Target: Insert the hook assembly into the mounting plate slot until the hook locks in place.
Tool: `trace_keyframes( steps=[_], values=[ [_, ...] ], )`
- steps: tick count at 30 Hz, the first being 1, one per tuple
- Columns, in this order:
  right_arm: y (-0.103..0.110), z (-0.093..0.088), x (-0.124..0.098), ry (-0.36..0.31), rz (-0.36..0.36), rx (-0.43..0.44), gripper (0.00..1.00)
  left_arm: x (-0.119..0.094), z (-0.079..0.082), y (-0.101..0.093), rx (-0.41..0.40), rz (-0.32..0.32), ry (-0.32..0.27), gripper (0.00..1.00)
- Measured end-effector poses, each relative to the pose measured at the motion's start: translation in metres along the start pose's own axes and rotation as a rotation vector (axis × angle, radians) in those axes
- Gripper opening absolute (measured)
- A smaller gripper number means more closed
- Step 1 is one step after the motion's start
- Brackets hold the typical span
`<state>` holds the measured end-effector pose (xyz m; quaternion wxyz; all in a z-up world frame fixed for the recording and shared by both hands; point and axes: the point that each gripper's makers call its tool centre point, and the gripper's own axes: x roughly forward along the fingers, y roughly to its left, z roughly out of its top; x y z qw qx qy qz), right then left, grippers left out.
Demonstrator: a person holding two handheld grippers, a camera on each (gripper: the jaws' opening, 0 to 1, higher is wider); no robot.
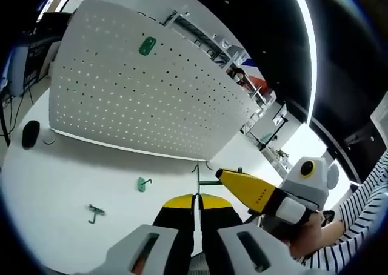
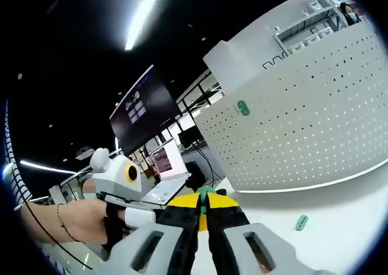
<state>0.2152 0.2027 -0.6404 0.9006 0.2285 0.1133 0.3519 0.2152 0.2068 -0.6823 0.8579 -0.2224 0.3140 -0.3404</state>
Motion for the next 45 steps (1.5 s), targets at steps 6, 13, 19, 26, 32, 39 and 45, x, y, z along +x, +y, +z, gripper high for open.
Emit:
trace_keyframes(
  steps=[6, 13, 19, 26, 32, 39, 45],
  values=[
    [0.003, -0.009, 0.000, 0.043, 0.029, 0.004, 0.01, -0.005, -0.009, 0.002, -0.009, 0.009, 0.009, 0.01],
    [0.004, -0.008, 0.000, 0.053, 0.032, 0.032, 0.12, -0.002, -0.014, 0.001, 0.035, 0.022, 0.023, 0.01],
    [0.003, 0.000, -0.008, 0.053, 0.030, 0.067, 0.17, -0.004, 0.000, 0.006, 0.148, 0.067, -0.015, 0.01],
    [-0.001, 0.006, -0.013, 0.036, 0.019, 0.136, 0.17, 0.000, 0.012, -0.005, 0.260, 0.074, -0.044, 0.01],
    [-0.004, 0.008, -0.014, 0.032, 0.005, 0.152, 0.11, 0.005, 0.013, -0.014, 0.343, 0.062, -0.046, 0.01],
    [-0.007, 0.012, -0.014, 0.034, -0.001, 0.163, 0.08, 0.010, 0.012, -0.018, 0.386, 0.046, -0.054, 0.01],
    [-0.011, 0.017, -0.016, 0.015, -0.015, 0.178, 0.08, 0.013, 0.011, -0.021, 0.392, 0.036, -0.051, 0.01]
  ],
)
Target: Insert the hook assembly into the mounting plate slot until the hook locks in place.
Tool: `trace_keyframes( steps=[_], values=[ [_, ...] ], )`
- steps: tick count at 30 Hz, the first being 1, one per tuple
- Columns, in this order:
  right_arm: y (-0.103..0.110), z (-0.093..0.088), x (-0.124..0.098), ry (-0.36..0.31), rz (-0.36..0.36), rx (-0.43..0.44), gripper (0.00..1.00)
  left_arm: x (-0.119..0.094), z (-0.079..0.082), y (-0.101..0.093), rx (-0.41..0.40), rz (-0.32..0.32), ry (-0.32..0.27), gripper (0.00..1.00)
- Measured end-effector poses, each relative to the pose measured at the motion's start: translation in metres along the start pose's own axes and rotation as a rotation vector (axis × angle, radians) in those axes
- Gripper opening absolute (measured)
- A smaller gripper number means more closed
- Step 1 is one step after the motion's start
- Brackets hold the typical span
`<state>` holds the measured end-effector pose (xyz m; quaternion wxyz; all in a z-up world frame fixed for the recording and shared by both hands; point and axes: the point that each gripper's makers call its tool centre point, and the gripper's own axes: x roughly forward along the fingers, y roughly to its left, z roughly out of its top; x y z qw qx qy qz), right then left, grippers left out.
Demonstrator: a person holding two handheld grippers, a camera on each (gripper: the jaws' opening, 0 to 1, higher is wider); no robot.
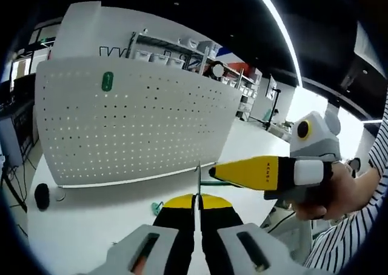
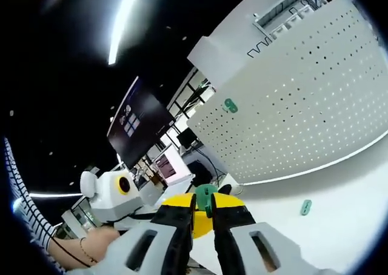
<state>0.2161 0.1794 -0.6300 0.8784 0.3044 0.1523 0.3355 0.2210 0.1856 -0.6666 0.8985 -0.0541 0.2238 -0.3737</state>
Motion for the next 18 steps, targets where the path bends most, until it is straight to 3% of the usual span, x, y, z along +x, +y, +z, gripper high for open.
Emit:
trace_keyframes(
  steps=[11, 18],
  values=[
    [0.005, -0.003, -0.004, -0.006, 0.012, 0.010, 0.06, -0.007, 0.001, -0.001, 0.001, 0.021, -0.018, 0.01],
    [0.006, -0.010, 0.000, 0.026, 0.023, 0.025, 0.04, -0.011, 0.000, 0.002, 0.022, 0.034, -0.027, 0.01]
  ],
)
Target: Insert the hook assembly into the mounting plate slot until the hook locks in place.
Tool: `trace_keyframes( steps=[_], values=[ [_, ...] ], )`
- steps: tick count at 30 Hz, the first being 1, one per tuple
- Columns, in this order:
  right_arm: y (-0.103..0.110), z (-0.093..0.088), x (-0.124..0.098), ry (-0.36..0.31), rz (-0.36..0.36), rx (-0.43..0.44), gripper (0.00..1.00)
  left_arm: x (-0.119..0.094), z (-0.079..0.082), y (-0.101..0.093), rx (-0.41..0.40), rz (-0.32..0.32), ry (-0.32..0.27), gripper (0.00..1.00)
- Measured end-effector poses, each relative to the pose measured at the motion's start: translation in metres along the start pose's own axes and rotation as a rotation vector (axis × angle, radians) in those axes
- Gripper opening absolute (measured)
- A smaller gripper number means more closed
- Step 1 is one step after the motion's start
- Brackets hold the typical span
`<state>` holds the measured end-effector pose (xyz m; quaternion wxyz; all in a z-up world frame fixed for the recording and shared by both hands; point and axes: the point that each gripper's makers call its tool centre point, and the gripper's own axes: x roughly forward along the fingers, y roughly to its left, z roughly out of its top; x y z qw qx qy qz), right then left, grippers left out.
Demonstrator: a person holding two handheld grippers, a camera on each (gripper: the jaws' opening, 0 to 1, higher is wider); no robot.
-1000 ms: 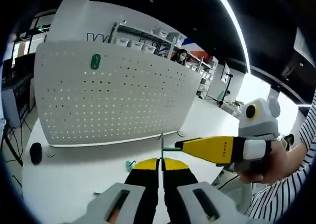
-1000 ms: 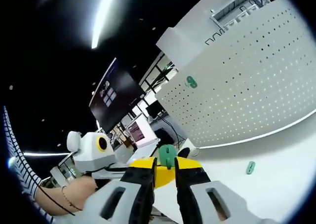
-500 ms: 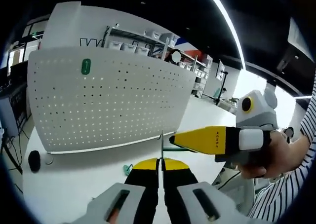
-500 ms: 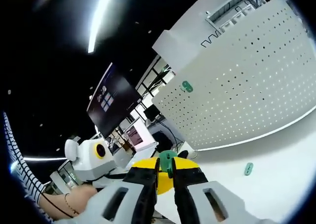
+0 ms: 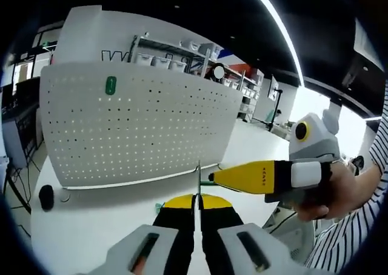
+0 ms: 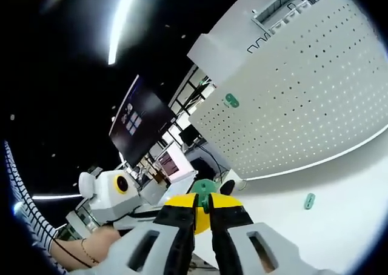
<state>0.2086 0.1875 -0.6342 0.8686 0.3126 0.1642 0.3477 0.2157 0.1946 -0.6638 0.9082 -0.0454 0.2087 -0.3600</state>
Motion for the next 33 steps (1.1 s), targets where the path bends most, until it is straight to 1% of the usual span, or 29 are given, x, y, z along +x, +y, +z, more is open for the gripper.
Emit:
trace_keyframes(
  steps=[6, 8, 15, 18, 23, 25, 27, 29, 31, 33],
  values=[
    [0.000, -0.003, 0.004, 0.019, 0.002, 0.000, 0.04, 0.000, 0.001, 0.001, 0.048, 0.006, -0.001, 0.01],
    [0.002, -0.001, 0.005, 0.021, 0.000, -0.035, 0.04, 0.000, 0.003, 0.000, 0.055, 0.005, -0.008, 0.01],
    [-0.001, -0.003, 0.007, 0.022, -0.009, -0.023, 0.02, 0.000, 0.003, 0.000, 0.060, -0.003, -0.022, 0.01],
    [-0.002, -0.006, 0.007, 0.031, -0.010, -0.016, 0.01, 0.000, 0.002, 0.000, 0.087, -0.001, -0.017, 0.01],
    [-0.003, -0.009, 0.007, 0.039, -0.011, -0.011, 0.01, 0.000, -0.001, 0.001, 0.080, -0.007, -0.010, 0.02],
    [-0.004, -0.011, 0.007, 0.045, -0.017, -0.005, 0.00, 0.000, -0.004, 0.001, 0.088, -0.022, -0.004, 0.02],
    [-0.004, -0.013, 0.007, 0.055, -0.022, 0.000, 0.00, 0.000, -0.007, 0.002, 0.079, -0.032, 0.004, 0.03],
    [-0.004, -0.014, 0.008, 0.059, -0.023, 0.000, 0.00, -0.001, -0.008, 0.002, 0.076, -0.039, -0.002, 0.03],
    [-0.003, -0.014, 0.009, 0.068, -0.019, -0.017, 0.00, -0.001, -0.008, 0.003, 0.037, -0.043, -0.008, 0.04],
    [-0.003, -0.014, 0.009, 0.069, -0.014, -0.026, 0.00, -0.003, -0.007, 0.002, 0.033, -0.060, -0.019, 0.05]
  ],
)
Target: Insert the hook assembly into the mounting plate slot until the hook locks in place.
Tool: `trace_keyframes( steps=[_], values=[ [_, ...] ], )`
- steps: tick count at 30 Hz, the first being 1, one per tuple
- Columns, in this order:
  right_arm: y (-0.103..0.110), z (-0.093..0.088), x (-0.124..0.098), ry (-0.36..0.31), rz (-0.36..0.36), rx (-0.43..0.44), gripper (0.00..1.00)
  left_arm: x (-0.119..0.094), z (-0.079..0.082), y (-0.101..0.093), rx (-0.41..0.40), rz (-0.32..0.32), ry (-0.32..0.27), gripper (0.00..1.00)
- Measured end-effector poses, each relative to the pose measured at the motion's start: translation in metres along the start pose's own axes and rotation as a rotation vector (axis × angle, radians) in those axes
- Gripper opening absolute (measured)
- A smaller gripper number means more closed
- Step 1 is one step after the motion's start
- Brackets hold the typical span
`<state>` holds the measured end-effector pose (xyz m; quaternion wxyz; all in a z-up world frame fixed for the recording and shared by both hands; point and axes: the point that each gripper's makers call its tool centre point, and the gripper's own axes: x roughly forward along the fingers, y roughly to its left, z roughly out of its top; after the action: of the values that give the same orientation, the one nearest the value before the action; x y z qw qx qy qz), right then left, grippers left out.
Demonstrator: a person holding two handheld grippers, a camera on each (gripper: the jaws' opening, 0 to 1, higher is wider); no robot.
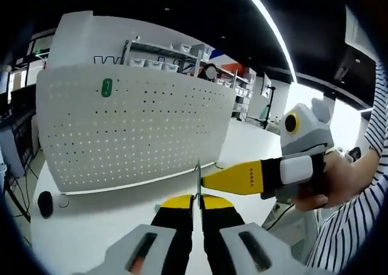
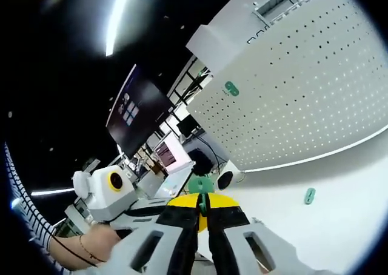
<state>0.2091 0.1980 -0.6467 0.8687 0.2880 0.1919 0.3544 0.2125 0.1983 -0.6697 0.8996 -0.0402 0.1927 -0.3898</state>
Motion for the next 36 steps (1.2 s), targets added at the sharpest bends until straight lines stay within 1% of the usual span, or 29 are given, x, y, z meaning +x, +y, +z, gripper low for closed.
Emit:
trace_keyframes(
  steps=[3, 5, 10, 11, 13, 14, 16, 20, 22, 25, 28, 30, 34, 36],
  values=[
    [0.003, 0.001, 0.000, 0.003, 0.012, -0.011, 0.00, 0.000, 0.000, -0.002, -0.025, -0.036, 0.003, 0.10],
    [0.007, 0.000, 0.001, 0.009, 0.022, -0.026, 0.00, 0.000, 0.002, -0.002, -0.024, -0.037, 0.003, 0.18],
    [0.013, 0.002, 0.003, 0.016, 0.039, -0.083, 0.00, 0.000, 0.004, -0.001, -0.018, -0.045, 0.008, 0.27],
    [0.015, 0.003, 0.002, 0.019, 0.045, -0.128, 0.00, 0.000, 0.003, 0.000, -0.031, -0.056, 0.009, 0.32],
    [0.016, 0.003, 0.003, 0.024, 0.042, -0.138, 0.00, -0.001, 0.002, 0.000, -0.076, -0.068, 0.003, 0.41],
    [0.016, 0.003, 0.003, 0.027, 0.040, -0.149, 0.00, -0.001, 0.002, 0.001, -0.084, -0.065, -0.001, 0.45],
    [0.016, 0.003, 0.002, 0.032, 0.033, -0.187, 0.00, -0.004, 0.001, 0.003, -0.098, -0.063, -0.004, 0.48],
    [0.016, 0.001, 0.002, 0.045, 0.029, -0.231, 0.00, -0.006, -0.001, 0.005, -0.111, -0.065, -0.006, 0.54],
    [0.016, 0.002, 0.003, 0.045, 0.025, -0.250, 0.00, -0.008, 0.000, 0.003, -0.119, -0.075, -0.011, 0.57],
    [0.019, 0.003, 0.002, 0.043, 0.029, -0.301, 0.00, -0.010, 0.000, 0.005, -0.126, -0.071, -0.017, 0.62],
    [0.018, 0.001, 0.004, 0.048, 0.033, -0.310, 0.00, -0.011, -0.002, 0.008, -0.139, -0.064, -0.019, 0.65],
    [0.016, 0.001, 0.004, 0.046, 0.021, -0.326, 0.00, -0.012, -0.004, 0.007, -0.130, -0.069, -0.016, 0.65],
    [0.013, 0.002, 0.005, 0.022, -0.008, -0.348, 0.00, -0.013, -0.005, 0.012, -0.143, -0.050, -0.019, 0.77],
    [0.011, 0.004, 0.006, 0.010, -0.028, -0.363, 0.00, -0.015, -0.006, 0.014, -0.144, -0.040, -0.022, 0.79]
  ],
)
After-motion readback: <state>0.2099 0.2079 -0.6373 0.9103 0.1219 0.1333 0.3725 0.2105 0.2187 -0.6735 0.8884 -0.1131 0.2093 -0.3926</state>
